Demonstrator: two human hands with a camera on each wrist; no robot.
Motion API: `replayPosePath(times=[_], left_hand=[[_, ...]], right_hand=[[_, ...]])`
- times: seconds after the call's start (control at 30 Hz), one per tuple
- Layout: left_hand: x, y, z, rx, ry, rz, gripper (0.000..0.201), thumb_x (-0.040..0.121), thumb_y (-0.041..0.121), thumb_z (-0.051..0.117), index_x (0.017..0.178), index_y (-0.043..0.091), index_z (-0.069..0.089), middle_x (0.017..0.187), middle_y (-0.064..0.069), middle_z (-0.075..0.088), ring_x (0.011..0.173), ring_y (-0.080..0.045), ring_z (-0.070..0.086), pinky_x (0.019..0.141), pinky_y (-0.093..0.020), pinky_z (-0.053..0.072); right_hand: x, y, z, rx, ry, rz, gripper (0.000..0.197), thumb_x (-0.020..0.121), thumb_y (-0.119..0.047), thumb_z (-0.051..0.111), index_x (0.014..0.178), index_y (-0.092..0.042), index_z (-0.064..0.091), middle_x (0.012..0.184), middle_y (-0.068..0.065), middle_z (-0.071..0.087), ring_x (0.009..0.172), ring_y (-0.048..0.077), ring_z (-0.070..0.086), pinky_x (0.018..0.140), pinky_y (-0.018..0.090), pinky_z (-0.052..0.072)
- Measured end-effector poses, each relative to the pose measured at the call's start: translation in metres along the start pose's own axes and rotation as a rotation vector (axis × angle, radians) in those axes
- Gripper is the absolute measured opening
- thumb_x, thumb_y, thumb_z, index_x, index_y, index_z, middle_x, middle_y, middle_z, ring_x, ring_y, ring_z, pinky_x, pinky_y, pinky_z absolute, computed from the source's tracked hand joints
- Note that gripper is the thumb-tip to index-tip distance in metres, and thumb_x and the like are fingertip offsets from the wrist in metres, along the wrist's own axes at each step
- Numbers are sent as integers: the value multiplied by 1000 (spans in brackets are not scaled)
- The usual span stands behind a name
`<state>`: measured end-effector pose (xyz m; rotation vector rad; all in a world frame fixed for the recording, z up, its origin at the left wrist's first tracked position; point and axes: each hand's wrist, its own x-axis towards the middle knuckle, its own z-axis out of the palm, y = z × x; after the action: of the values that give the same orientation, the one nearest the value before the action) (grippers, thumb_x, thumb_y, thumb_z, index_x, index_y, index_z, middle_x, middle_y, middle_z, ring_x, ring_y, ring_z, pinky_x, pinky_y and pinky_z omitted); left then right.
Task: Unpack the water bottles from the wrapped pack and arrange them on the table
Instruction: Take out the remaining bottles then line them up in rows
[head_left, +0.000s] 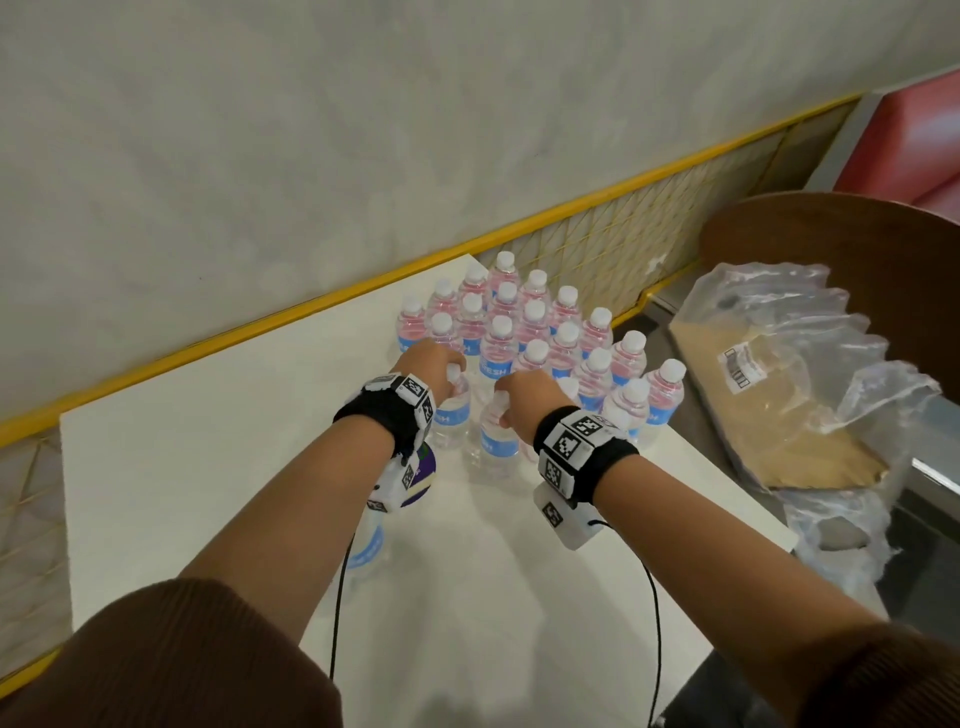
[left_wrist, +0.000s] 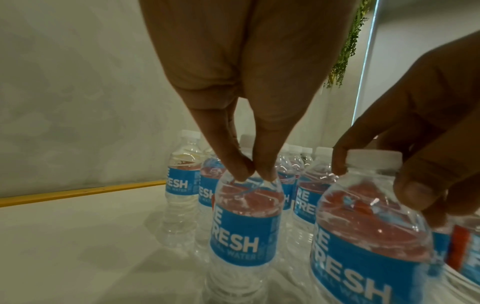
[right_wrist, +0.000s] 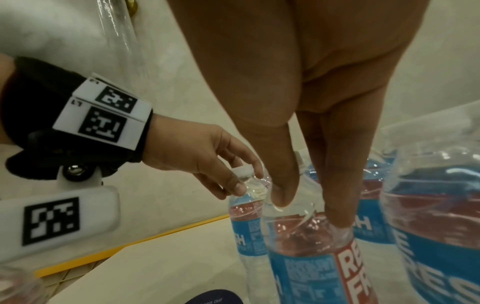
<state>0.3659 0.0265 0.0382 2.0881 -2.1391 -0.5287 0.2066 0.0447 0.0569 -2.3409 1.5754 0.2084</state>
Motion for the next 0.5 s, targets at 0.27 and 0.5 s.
replayPosePath(times=[0.27,0.5], left_hand=[[24,-2,0,-7,-1,19,24,89,16,52,107,10,67,109,-18,61,105,-34,56,84,-31,41],[34,5,-1,-6,27,20,32,90,15,54,121,13,61,96,-11,40,101,-37,56,84,-32,41]], right_hand=[[27,-4,-9,-12,-11,0,38,92,-6,53,130,-8,52,126,13,57,117,28,54,95,34,49],[35,-5,-12,64,12,31,36,91,-6,51,127,-8,51,124,16,55,114,30,55,91,36,49]])
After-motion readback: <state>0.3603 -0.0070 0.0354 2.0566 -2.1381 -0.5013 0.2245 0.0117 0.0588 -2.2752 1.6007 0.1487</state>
